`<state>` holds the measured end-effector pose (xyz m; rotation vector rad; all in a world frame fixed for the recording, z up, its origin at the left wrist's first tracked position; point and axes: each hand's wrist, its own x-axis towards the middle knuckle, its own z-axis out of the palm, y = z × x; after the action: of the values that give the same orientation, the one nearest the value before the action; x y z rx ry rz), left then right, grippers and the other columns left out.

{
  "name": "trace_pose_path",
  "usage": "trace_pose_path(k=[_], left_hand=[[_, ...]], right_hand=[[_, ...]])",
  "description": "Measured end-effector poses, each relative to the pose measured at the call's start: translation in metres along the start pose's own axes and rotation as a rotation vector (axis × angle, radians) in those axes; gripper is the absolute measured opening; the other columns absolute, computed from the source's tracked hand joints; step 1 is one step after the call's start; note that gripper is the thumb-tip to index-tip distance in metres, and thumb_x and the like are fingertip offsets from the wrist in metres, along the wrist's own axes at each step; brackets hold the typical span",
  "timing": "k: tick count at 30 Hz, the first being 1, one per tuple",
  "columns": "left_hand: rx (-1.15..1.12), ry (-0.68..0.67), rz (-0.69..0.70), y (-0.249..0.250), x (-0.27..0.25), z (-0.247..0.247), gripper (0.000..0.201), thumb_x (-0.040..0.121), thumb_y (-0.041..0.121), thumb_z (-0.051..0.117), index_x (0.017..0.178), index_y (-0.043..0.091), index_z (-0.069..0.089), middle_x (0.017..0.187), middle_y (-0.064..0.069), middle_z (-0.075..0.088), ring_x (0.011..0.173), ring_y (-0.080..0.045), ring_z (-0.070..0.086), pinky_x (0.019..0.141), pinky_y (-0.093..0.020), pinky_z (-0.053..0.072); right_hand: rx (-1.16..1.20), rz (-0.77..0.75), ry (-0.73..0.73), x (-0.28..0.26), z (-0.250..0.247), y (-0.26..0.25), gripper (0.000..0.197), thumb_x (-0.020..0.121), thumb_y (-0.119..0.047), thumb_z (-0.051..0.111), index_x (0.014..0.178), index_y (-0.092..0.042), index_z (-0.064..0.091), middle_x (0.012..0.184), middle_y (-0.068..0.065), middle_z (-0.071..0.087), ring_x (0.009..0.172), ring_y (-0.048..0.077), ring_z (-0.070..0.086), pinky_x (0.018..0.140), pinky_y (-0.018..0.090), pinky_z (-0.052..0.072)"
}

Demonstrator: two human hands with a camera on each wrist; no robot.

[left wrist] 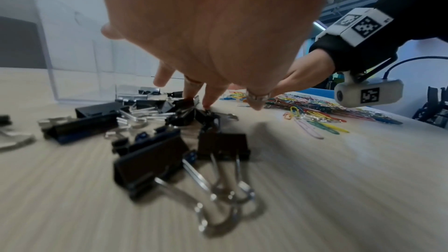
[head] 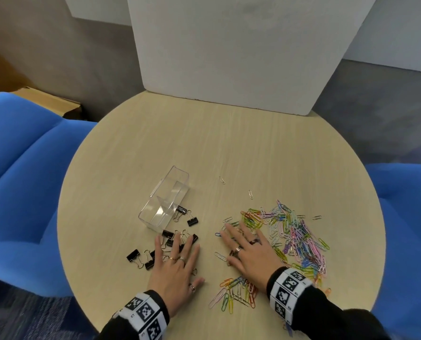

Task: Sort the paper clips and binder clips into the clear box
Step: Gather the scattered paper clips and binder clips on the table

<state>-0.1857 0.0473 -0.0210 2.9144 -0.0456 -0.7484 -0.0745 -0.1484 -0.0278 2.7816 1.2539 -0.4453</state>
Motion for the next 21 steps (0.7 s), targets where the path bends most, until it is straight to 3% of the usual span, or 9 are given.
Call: trace_pose_path(k=[3, 6, 8, 10, 12, 14, 18, 21], left_hand=[[0.001, 0.028, -0.027, 0.001, -0.001, 0.004, 0.076, 0.091, 0.060, 0.007, 0.117, 0.017, 0.064, 0.125, -0.008, 0.061, 0.120, -0.036, 0.051, 0.110, -0.064, 0.000], [0.036, 0.042, -0.044, 0.002, -0.001, 0.001, 0.068, 0.089, 0.060, 0.020, 0.117, 0.017, 0.064, 0.125, -0.008, 0.061, 0.117, -0.036, 0.055, 0.106, -0.066, 0.012], [0.006, 0.098, 0.010, 0.011, -0.005, -0.009, 0.060, 0.077, 0.059, 0.038, 0.117, 0.020, 0.062, 0.124, -0.006, 0.062, 0.111, -0.031, 0.061, 0.103, -0.062, 0.023], [-0.065, 0.132, 0.162, 0.022, -0.006, -0.018, 0.054, 0.074, 0.048, 0.056, 0.123, 0.025, 0.050, 0.129, 0.000, 0.054, 0.113, -0.023, 0.059, 0.102, -0.047, 0.034], [-0.117, -0.058, 0.312, 0.031, -0.003, -0.021, 0.058, 0.078, 0.030, 0.060, 0.131, 0.023, 0.036, 0.132, 0.000, 0.040, 0.116, -0.022, 0.047, 0.099, -0.037, 0.038], [-0.114, -0.167, 0.402, 0.036, 0.001, -0.021, 0.057, 0.080, 0.029, 0.063, 0.129, 0.019, 0.035, 0.124, -0.005, 0.040, 0.108, -0.026, 0.047, 0.088, -0.039, 0.042], [-0.135, -0.178, 0.340, 0.045, 0.016, -0.016, 0.048, 0.084, 0.037, 0.061, 0.122, 0.019, 0.037, 0.118, -0.004, 0.041, 0.098, -0.023, 0.049, 0.078, -0.037, 0.044], [-0.234, -0.086, 0.245, 0.047, 0.025, -0.016, 0.035, 0.091, 0.037, 0.050, 0.121, 0.022, 0.040, 0.121, 0.000, 0.044, 0.100, -0.019, 0.051, 0.082, -0.035, 0.048]], right_hand=[[-0.015, 0.026, -0.074, 0.009, 0.002, -0.001, 0.057, 0.096, -0.050, 0.005, 0.147, -0.023, 0.009, 0.142, -0.004, 0.043, 0.127, 0.023, 0.046, 0.091, 0.049, 0.045], [0.003, 0.083, -0.172, 0.010, -0.003, 0.013, 0.063, 0.097, -0.048, 0.002, 0.133, -0.022, 0.047, 0.133, -0.002, 0.054, 0.119, 0.022, 0.054, 0.085, 0.048, 0.051], [0.006, 0.112, -0.134, 0.012, -0.010, 0.022, 0.059, 0.096, -0.047, 0.011, 0.123, -0.023, 0.058, 0.128, -0.002, 0.058, 0.115, 0.022, 0.057, 0.084, 0.047, 0.052], [0.008, 0.123, -0.049, 0.017, -0.023, 0.023, 0.052, 0.092, -0.045, 0.023, 0.132, -0.024, 0.048, 0.138, -0.002, 0.047, 0.123, 0.021, 0.050, 0.090, 0.047, 0.047], [0.025, 0.064, -0.070, 0.030, -0.030, 0.024, 0.053, 0.096, -0.043, 0.018, 0.145, -0.027, 0.012, 0.154, -0.005, 0.009, 0.140, 0.018, 0.015, 0.107, 0.051, 0.026], [0.059, 0.067, -0.155, 0.048, -0.038, 0.025, 0.055, 0.098, -0.044, 0.015, 0.145, -0.028, -0.009, 0.153, -0.007, -0.017, 0.142, 0.018, -0.009, 0.114, 0.049, 0.009], [0.062, 0.091, -0.184, 0.092, -0.049, 0.029, 0.058, 0.100, -0.040, 0.019, 0.146, -0.020, -0.009, 0.153, -0.005, -0.022, 0.142, 0.020, -0.010, 0.116, 0.045, 0.010], [0.078, 0.089, -0.261, 0.116, -0.056, 0.035, 0.059, 0.100, -0.039, 0.020, 0.147, -0.016, -0.007, 0.154, -0.003, -0.018, 0.143, 0.018, -0.009, 0.116, 0.043, 0.010]])
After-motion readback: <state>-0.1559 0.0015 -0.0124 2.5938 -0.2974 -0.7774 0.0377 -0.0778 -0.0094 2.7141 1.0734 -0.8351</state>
